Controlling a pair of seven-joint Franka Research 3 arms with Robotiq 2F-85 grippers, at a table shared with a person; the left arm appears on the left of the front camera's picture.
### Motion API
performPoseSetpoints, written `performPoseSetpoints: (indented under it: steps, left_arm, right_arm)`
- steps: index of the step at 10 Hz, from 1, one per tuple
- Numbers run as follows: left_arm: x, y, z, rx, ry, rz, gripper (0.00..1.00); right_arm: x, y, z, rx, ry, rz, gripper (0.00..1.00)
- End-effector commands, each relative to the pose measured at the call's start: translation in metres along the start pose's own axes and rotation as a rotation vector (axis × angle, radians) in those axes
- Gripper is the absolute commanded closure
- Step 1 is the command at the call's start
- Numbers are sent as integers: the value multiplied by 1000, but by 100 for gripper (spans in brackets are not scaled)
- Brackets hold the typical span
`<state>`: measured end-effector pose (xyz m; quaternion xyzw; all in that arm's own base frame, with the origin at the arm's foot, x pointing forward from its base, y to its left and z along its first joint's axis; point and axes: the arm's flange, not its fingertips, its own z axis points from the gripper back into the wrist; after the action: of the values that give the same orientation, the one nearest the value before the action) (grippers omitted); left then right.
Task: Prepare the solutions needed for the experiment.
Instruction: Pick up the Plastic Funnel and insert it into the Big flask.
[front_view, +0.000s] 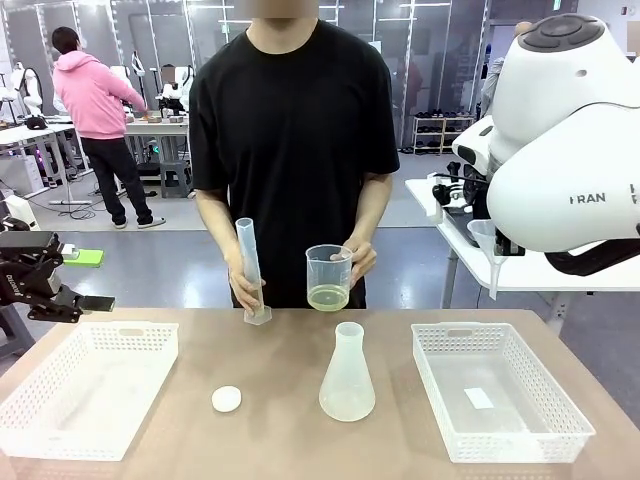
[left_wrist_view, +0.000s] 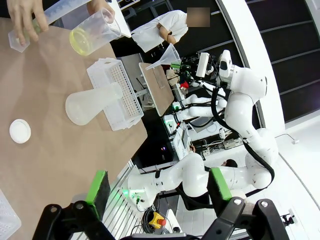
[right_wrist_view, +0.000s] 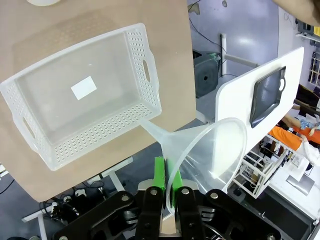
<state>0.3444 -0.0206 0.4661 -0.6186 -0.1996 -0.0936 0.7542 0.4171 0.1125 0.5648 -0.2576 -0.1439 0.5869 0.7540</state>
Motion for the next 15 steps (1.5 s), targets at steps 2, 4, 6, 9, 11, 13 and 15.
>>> performPoseSetpoints:
  steps: [2,4,6,9,11,13,15]
  left_arm:
    - [3,-2,-1,-17,-3,-8,0]
    - [3,-2,-1,-17,-3,-8,0]
    - [3,-2,-1,-17,-3,-8,0]
    - [3,-2,-1,-17,-3,-8,0]
    - [3,-2,-1,-17,-3,-8,0]
    - [3,-2,-1,-17,-3,-8,0]
    - [3,-2,-1,-17,-3,-8,0]
  right_arm:
    - [0,-3,1,-3,9,6,97]
    - [16,10,7,-14,-42,88,95]
    - [46,34,25,-34,-162,219,95]
    - [74,65,46,-49,-267,375,95]
    - [89,81,56,-82,-341,478,95]
    - [103,93,61,-52,-402,548,95]
    - [112,99,65,-50,-453,574,95]
